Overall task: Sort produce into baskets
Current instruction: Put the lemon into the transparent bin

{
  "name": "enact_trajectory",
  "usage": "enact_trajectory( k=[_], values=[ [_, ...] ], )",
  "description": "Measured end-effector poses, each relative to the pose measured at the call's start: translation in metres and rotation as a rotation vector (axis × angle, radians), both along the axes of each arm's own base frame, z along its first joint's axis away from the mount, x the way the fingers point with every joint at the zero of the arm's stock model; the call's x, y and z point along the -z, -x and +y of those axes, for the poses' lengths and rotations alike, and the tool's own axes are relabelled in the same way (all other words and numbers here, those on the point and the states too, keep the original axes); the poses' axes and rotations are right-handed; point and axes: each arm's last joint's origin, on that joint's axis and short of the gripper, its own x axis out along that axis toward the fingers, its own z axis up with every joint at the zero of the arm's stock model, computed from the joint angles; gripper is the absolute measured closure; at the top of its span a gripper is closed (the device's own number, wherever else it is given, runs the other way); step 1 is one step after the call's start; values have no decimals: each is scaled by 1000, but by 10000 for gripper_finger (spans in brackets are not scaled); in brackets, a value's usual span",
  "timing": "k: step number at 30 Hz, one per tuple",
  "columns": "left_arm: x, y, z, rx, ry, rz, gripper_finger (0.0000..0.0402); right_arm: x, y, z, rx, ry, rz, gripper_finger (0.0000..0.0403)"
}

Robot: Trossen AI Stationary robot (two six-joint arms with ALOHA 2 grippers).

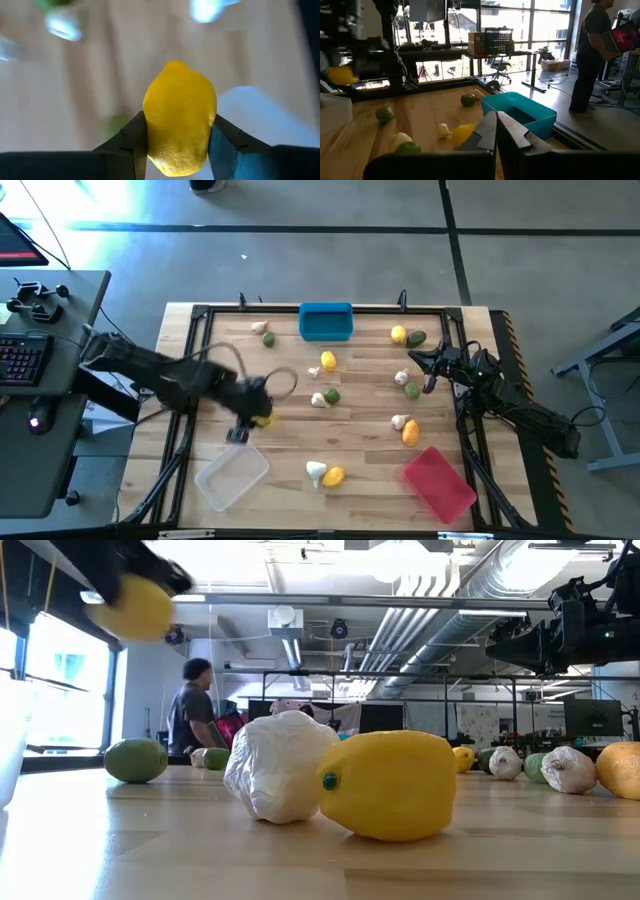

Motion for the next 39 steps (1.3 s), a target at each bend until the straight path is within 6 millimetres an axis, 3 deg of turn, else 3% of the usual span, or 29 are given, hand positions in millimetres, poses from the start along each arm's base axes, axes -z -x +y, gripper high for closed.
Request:
enact_trajectory(
  k=[7,15,23,29,39],
  values=[
    [10,21,-67,-390,169,92,274,0,0,0,0,0,0,403],
    [40,33,-109,-784,217,200,274,0,0,0,0,0,0,403],
    [74,25,-109,-933,39,287,274,0,0,0,0,0,0,403],
    [88,15,-105,-916,-5,364,274,0,0,0,0,0,0,403],
    [101,6,-99,-880,-33,457,198,0,0,0,-1,0,0,403]
  ],
)
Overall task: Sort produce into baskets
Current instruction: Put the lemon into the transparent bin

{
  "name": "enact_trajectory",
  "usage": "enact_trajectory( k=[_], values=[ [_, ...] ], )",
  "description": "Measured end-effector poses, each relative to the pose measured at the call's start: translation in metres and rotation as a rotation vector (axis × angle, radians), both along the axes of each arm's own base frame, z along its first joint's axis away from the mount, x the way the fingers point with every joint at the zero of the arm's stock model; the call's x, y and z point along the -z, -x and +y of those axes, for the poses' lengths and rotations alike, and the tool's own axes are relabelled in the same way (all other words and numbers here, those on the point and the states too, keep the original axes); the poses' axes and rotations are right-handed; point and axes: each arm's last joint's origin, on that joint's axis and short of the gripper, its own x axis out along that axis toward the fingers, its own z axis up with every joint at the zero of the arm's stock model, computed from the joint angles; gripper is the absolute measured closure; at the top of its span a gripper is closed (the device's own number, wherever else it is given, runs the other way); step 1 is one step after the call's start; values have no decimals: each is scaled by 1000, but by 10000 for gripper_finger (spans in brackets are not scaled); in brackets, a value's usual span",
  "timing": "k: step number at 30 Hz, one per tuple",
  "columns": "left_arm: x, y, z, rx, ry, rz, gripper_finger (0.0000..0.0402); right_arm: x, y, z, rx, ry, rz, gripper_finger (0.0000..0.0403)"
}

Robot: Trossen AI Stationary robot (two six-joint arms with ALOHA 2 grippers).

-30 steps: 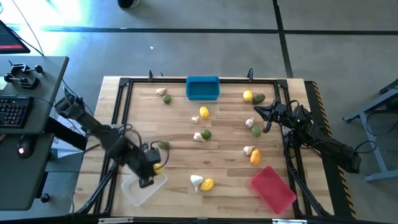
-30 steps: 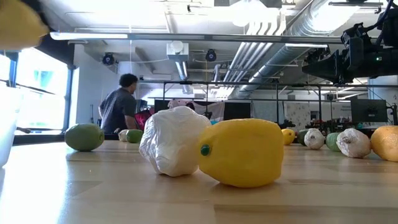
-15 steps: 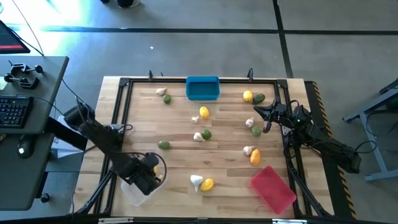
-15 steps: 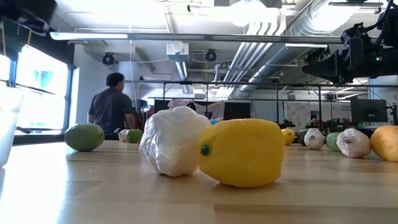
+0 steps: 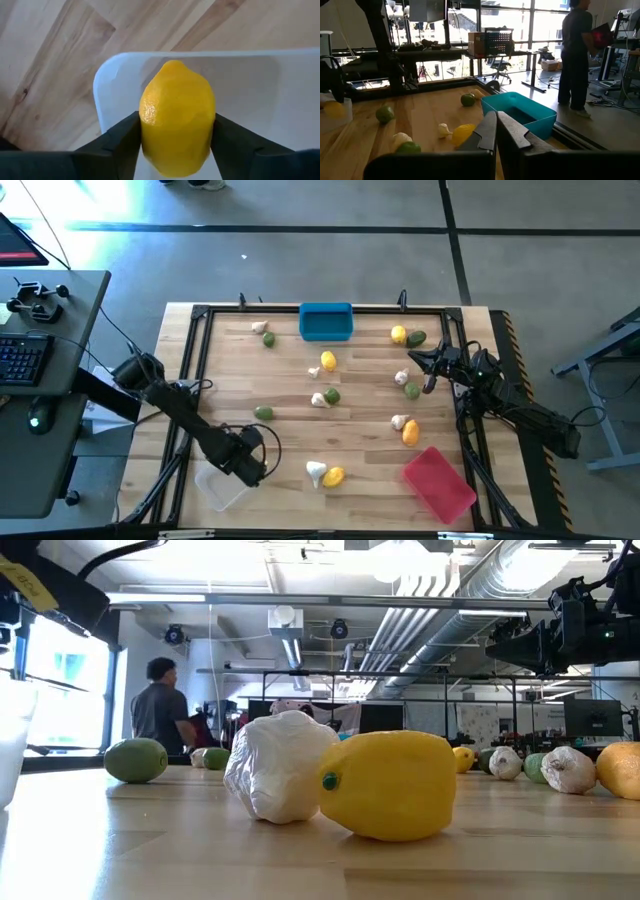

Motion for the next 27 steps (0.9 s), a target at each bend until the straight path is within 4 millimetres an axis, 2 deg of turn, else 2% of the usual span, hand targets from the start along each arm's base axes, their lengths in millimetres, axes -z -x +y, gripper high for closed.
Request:
enact_trajectory(
  k=[4,9,13,16,22,27],
  values=[
    [-6,0,2,2,20,-12,181,0,0,0,0,0,0,403],
    [-19,1,3,38,42,-37,178,0,0,0,1,0,0,403],
    [-36,0,6,97,74,-64,179,0,0,0,0,0,0,403],
    [-54,-1,17,122,74,-100,193,0,0,0,0,0,0,403],
    [-84,1,64,172,-25,-151,267,0,0,0,1,0,0,403],
    [-91,-24,116,322,-80,-230,355,0,0,0,0,0,0,403]
  ],
)
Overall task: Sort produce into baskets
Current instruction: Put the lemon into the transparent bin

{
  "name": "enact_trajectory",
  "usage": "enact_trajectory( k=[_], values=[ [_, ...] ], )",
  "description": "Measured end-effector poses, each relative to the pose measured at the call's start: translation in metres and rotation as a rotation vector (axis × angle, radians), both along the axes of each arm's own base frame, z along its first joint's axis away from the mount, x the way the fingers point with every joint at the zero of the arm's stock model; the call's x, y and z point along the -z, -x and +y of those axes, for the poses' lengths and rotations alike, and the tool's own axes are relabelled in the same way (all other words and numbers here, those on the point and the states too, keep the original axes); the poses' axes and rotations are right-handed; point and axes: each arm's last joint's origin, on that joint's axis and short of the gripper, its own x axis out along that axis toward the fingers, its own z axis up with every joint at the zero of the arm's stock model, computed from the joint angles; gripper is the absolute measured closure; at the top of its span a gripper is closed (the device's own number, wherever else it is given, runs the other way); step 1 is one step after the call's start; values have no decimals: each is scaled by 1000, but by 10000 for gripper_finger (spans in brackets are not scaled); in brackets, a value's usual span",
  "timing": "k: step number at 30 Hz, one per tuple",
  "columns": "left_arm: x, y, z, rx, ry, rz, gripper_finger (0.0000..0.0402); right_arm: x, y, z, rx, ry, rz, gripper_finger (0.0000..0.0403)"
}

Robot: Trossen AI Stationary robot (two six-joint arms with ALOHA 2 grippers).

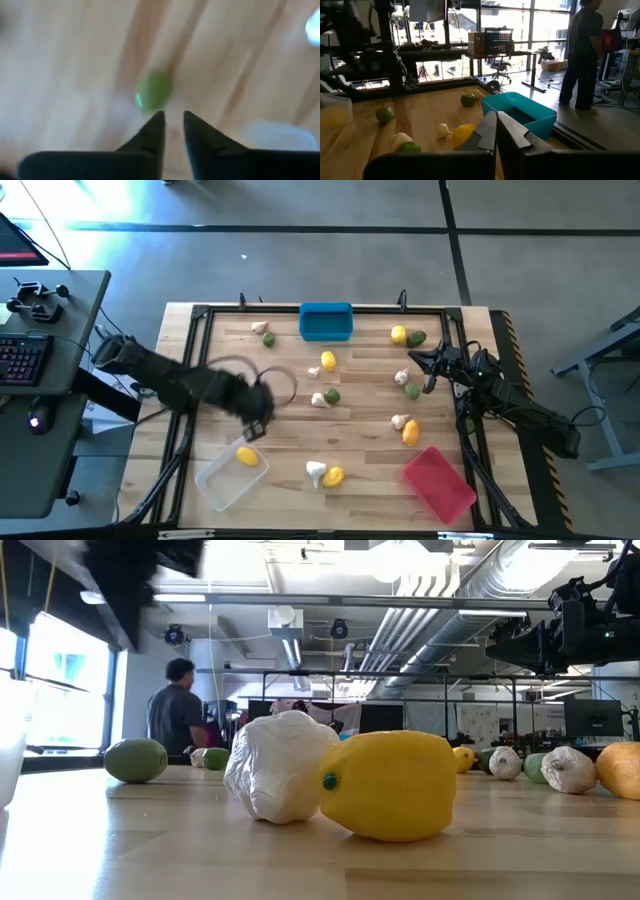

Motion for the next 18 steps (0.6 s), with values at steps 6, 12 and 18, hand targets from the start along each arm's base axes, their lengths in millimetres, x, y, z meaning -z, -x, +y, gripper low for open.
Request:
enact_trajectory(
  k=[6,12,18],
  values=[
    [2,-43,67,218,-93,-202,395,0,0,0,0,0,0,403],
    [9,-71,131,388,-110,-426,401,0,0,0,0,0,0,403],
    [34,-90,166,520,-86,-444,401,0,0,0,0,0,0,403]
  ],
)
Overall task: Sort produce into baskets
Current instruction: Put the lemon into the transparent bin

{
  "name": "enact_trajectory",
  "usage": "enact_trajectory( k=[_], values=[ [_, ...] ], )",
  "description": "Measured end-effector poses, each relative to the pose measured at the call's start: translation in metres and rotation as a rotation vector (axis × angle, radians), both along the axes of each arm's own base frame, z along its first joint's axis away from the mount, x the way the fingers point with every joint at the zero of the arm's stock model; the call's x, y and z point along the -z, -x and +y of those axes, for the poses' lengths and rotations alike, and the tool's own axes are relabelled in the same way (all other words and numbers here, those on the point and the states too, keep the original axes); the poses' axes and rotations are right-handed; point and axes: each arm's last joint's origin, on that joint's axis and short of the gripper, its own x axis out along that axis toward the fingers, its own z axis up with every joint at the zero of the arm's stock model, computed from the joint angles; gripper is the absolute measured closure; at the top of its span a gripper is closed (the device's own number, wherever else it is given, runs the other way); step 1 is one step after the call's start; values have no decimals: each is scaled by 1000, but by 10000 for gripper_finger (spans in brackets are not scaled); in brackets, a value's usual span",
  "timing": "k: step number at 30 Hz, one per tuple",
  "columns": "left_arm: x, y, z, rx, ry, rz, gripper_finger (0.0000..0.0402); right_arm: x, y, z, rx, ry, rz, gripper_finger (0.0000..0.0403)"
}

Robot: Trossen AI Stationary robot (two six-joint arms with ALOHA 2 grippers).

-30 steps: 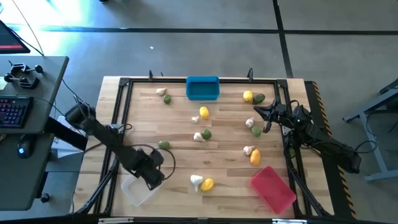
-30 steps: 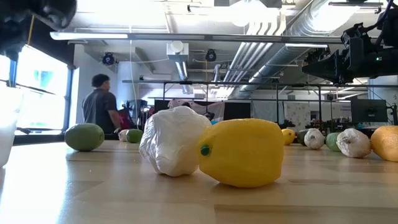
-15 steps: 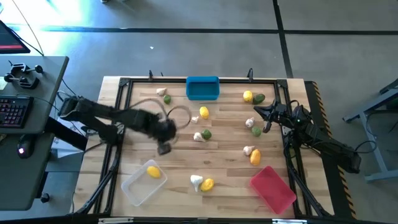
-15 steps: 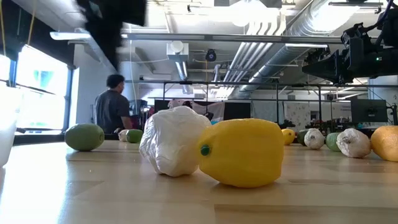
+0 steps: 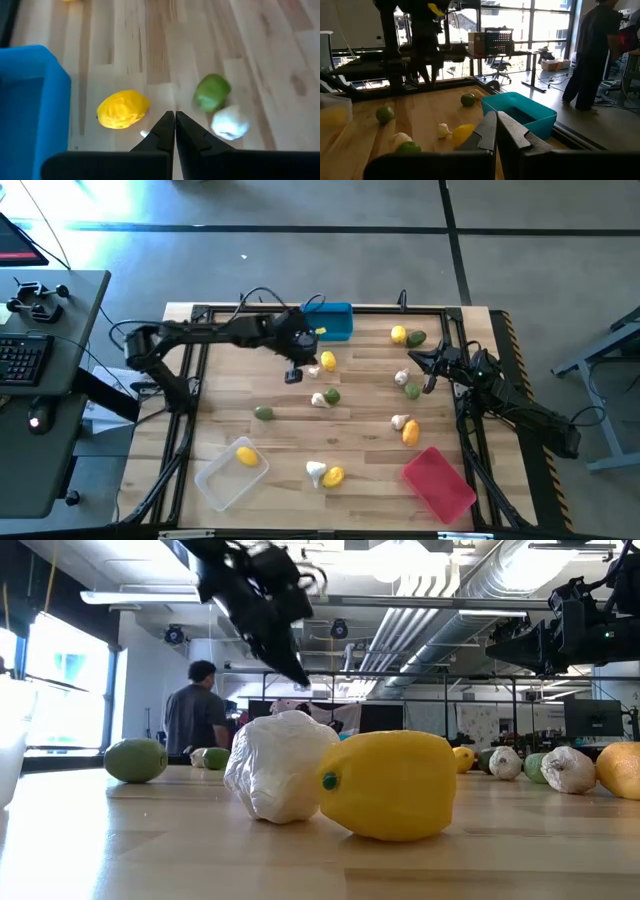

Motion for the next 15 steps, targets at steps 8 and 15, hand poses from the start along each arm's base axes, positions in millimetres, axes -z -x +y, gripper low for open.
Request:
enact_trajectory(
  k=[8,15],
  values=[
    [19,-44,13,94,-66,140,390,0,0,0,0,0,0,403],
    [13,-63,4,206,-250,242,303,0,0,0,0,0,0,403]
  ],
)
